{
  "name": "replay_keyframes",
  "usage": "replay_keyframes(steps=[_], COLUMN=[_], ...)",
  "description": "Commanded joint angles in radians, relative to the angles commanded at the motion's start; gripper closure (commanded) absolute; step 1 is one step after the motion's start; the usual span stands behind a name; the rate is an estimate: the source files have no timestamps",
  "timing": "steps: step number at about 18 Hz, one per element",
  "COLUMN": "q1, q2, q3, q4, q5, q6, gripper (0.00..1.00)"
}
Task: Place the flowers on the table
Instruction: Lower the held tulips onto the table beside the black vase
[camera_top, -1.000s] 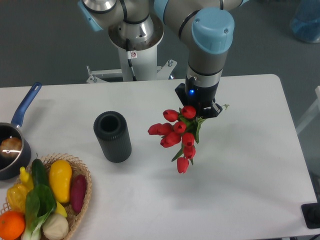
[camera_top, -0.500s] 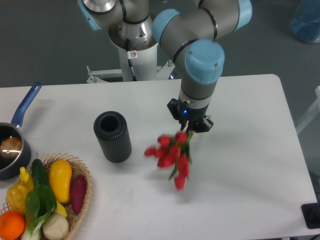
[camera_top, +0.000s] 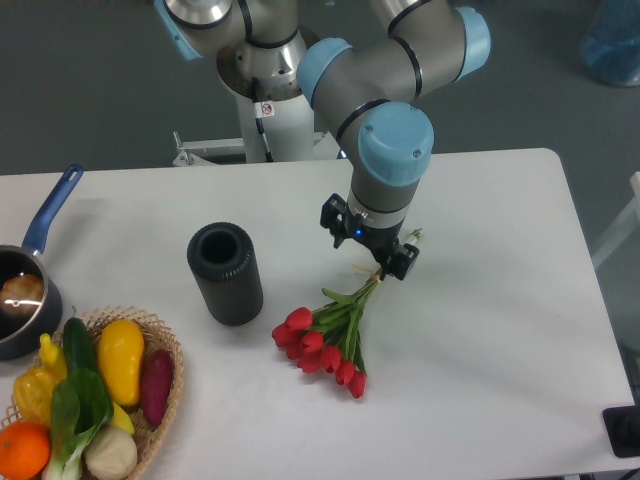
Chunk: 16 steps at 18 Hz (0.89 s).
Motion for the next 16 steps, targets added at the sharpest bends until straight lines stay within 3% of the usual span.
replay_keyframes(steps=[5,9,16], q1=[0.0,0.026,0.04], q2=[0.012,0.014,0.011], q3=[0.011,0.011,0.008], q4=[0.016,0.1,0.103], q5=[0.011,0.008,0.005], q6=[-0.011,0.006,0.029], gripper=[0.0,0.0,0.0])
